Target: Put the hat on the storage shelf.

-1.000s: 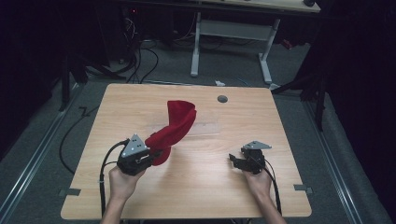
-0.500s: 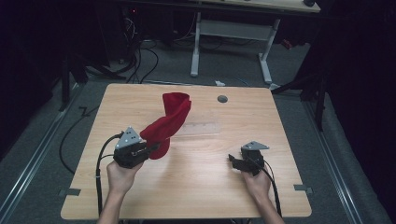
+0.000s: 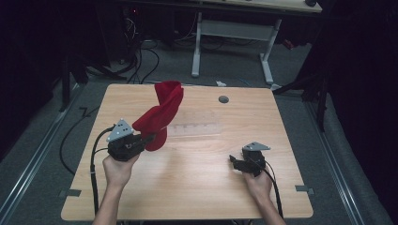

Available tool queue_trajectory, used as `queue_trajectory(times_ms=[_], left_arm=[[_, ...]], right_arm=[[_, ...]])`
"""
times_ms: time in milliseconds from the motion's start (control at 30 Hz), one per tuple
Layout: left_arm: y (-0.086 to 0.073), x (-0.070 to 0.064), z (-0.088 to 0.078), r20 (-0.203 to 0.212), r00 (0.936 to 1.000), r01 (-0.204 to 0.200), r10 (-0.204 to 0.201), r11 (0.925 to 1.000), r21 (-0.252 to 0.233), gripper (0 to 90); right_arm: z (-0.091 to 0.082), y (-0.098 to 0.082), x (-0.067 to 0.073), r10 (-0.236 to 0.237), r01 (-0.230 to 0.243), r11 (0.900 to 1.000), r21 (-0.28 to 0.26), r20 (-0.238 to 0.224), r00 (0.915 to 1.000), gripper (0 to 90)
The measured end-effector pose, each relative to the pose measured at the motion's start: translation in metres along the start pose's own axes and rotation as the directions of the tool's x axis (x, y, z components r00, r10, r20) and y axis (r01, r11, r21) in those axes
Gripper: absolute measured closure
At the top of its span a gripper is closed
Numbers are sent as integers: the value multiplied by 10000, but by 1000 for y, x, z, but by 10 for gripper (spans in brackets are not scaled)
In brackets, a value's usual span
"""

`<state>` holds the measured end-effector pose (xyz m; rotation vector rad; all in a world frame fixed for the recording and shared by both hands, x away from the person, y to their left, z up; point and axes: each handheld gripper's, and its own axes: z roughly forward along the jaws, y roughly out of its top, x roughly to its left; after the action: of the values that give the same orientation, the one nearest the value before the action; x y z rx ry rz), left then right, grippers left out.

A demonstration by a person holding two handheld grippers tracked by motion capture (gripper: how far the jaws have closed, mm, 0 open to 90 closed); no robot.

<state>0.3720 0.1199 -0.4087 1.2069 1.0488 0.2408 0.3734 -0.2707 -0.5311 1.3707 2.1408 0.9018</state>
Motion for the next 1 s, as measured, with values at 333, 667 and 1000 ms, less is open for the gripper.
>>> queue_trajectory(times_ms=[333,667,1000], left_arm=[[14,10,6,-311,9995,-116,103,9991,-410,848],[23,26,18,-737,9970,-295,238,9965,-781,848],[23,42,33,-1136,9933,-311,200,9948,-967,847]], right_arm=[[0,0,0,4,-4,10000,1,1,10000,358],[0,0,0,6,-6,10000,1,0,10000,357],[0,0,0,5,-5,10000,1,0,10000,356]])
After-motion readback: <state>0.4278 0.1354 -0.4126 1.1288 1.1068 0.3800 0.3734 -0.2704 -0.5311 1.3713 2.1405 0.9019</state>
